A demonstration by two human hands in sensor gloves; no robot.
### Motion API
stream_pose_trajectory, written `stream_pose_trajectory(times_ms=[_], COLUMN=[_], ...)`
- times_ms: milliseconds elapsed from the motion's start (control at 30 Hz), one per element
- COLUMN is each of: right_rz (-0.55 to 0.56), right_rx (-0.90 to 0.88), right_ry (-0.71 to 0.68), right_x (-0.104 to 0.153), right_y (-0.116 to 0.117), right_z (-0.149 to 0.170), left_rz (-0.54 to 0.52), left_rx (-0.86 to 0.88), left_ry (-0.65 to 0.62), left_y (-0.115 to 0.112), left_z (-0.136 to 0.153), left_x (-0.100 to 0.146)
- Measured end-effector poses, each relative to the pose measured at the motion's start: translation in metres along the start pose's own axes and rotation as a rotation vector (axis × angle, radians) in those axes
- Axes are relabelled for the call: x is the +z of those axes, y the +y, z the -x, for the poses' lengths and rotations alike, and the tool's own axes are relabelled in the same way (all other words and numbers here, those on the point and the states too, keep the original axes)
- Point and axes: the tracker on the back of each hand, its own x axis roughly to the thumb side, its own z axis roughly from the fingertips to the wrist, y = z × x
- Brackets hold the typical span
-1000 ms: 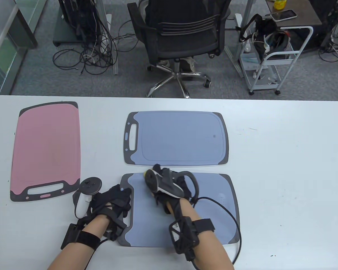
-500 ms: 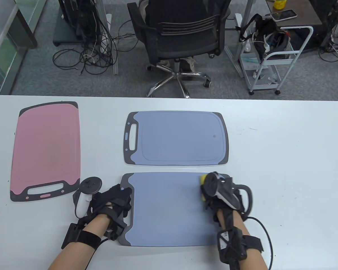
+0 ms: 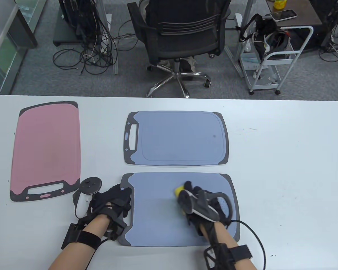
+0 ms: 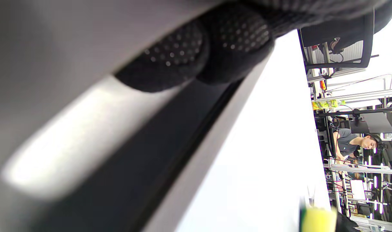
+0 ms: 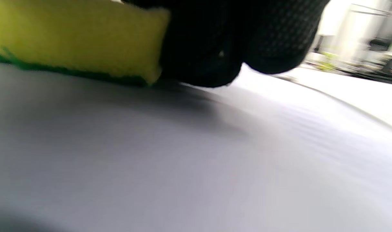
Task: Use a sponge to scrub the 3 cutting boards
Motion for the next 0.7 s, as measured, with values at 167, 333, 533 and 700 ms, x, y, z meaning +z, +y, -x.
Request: stream_pose_trajectory(times_ms=[167,333,533,700], right_rz=[-0.044,-0.033,0.046,0.066], right_rx=[-0.068,-0.014,0.048,0.089], right_ry=[0.287,0.054,-0.416,-0.525], right_x=[0.011,-0.005,0.009,0.020], right_y=[0.016,0.002,-0.018,-0.023], right_z=[0.093,0.020,-0.154,-0.196], left_rz=[-0.003,-0.007,-0.017,-0.004], left_rx=[0.004,0.003,0.001,0.030], left_ry=[0.016,0.018,0.023,0.027], left_y=[0.000,0.000,0.000,0.001], left_z=[0.000,0.000,0.002,0.003], left_x=[0.000,0.000,0.001,0.001])
